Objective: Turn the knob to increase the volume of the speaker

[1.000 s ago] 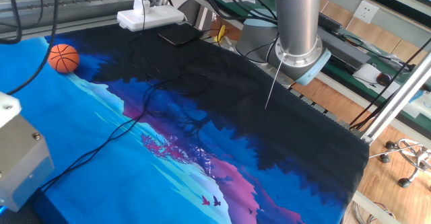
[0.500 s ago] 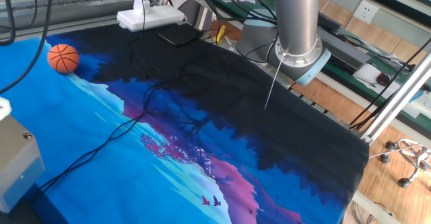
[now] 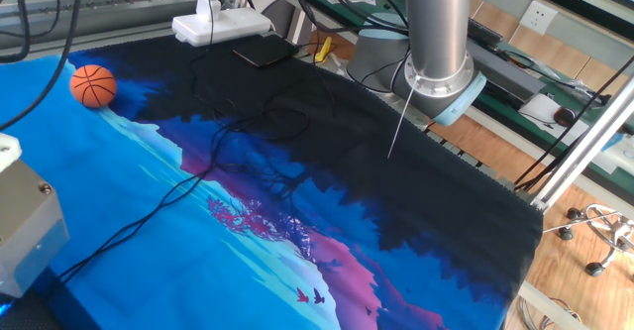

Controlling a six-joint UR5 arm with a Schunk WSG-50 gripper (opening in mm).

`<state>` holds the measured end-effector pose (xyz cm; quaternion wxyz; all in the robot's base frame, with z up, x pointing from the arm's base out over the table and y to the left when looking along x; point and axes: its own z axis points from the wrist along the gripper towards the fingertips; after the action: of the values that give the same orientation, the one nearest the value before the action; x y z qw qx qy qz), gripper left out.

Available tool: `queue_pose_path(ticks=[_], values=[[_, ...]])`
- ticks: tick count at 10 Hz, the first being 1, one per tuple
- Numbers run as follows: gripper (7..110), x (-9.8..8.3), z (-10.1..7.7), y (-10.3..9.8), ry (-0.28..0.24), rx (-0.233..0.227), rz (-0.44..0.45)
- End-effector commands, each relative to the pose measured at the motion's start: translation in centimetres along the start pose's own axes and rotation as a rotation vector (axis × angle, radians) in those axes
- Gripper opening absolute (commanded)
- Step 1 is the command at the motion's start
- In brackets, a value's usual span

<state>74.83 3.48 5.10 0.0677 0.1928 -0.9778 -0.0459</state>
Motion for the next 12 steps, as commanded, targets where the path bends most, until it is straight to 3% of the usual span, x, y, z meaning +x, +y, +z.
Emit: queue_pose_path(ticks=[1, 12], values=[[44, -0.18, -0.18, 0.73, -0.008, -0.02, 0.003], [44, -0.12, 0.38, 0.55, 0.002, 0.009, 0.029]])
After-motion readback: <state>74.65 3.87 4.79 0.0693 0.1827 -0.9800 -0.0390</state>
